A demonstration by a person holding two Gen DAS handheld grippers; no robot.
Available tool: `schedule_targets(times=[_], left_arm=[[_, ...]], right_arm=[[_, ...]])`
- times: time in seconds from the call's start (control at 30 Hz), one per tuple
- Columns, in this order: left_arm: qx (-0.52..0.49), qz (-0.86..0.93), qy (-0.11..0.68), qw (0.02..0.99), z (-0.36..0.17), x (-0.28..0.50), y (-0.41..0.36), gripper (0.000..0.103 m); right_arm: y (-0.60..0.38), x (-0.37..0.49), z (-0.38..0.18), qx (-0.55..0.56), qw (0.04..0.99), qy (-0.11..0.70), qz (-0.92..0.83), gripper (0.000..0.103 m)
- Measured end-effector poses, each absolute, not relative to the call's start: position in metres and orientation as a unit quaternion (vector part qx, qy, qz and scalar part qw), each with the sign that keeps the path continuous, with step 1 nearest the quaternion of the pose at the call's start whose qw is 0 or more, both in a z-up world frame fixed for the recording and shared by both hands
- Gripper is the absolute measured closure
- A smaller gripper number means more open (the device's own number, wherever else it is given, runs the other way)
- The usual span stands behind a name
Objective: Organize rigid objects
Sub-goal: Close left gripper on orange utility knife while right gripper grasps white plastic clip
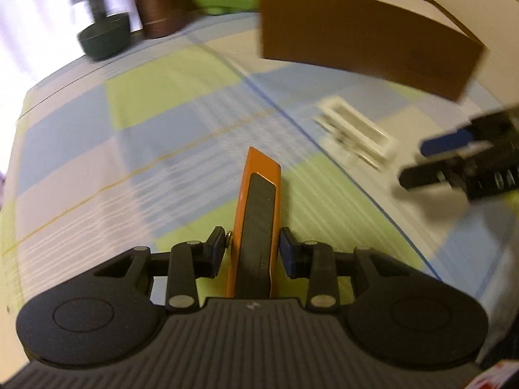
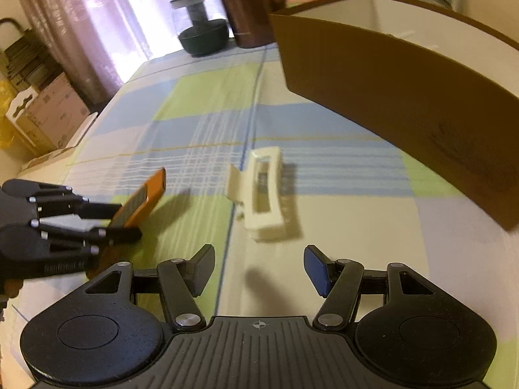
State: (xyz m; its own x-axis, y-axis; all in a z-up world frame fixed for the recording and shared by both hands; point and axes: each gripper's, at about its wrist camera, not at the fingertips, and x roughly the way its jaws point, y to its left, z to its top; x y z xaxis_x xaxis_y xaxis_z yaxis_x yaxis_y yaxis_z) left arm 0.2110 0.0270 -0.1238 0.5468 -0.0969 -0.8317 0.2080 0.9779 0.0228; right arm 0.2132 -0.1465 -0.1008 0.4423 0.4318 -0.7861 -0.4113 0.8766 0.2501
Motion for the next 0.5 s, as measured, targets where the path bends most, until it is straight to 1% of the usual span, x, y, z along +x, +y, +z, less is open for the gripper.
schedule_targets(times=[0.3, 0.37, 0.43, 0.5], left_arm=[[0.015, -0.024, 0.483, 0.875, -0.128, 0.239, 0.037, 0.072], [0.008, -0.020, 0.489, 0.872, -0.131, 0.242, 0.039, 0.072], [0.003, -0.017, 0.493, 0.870, -0.133, 0.244, 0.040, 0.072], [-0.002, -0.016, 0.493, 0.870, -0.133, 0.243, 0.041, 0.072]], right_arm=[[-0.115, 0.252, -0.113, -0.039, 0.856, 0.447, 0.258, 0.044], [-0.111, 0.259, -0.118, -0.048, 0.856, 0.446, 0.258, 0.046], [-0.106, 0.263, -0.123, -0.061, 0.854, 0.447, 0.258, 0.063], [-0.106, 0.265, -0.125, -0.066, 0.855, 0.445, 0.260, 0.063]])
